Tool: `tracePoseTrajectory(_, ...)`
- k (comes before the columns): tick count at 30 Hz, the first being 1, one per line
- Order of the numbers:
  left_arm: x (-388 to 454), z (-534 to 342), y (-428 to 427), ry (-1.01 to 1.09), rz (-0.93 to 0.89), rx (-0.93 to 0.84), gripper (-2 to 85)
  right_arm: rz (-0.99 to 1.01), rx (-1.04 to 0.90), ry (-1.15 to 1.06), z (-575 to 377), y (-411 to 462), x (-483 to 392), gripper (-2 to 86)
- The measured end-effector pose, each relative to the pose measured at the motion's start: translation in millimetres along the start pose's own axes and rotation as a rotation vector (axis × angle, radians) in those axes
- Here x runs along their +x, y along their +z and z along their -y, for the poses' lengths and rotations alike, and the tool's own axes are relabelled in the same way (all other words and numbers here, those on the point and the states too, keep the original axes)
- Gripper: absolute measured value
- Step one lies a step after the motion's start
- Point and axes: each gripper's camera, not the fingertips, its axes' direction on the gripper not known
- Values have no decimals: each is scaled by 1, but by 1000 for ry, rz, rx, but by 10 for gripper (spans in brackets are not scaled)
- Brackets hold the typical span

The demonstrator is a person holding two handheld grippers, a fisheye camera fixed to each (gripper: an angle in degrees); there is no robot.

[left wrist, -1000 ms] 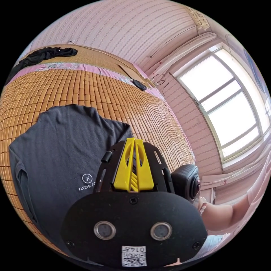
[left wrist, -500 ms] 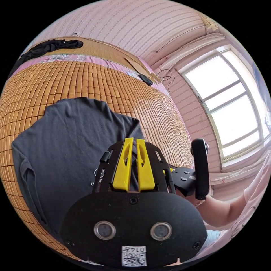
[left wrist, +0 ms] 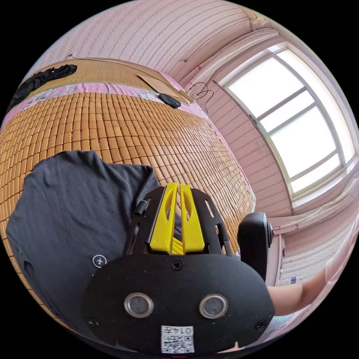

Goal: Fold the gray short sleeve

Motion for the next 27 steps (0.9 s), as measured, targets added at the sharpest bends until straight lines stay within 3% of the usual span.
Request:
tracePoseTrajectory(13, 11, 2, 8, 37, 88, -190, -10, -111, 107, -124, -22, -1, -13, -4)
tracePoseTrajectory(27, 18, -7, -4, 73, 64, -165, -10, -81, 217, -226, -40, -7, -7, -3)
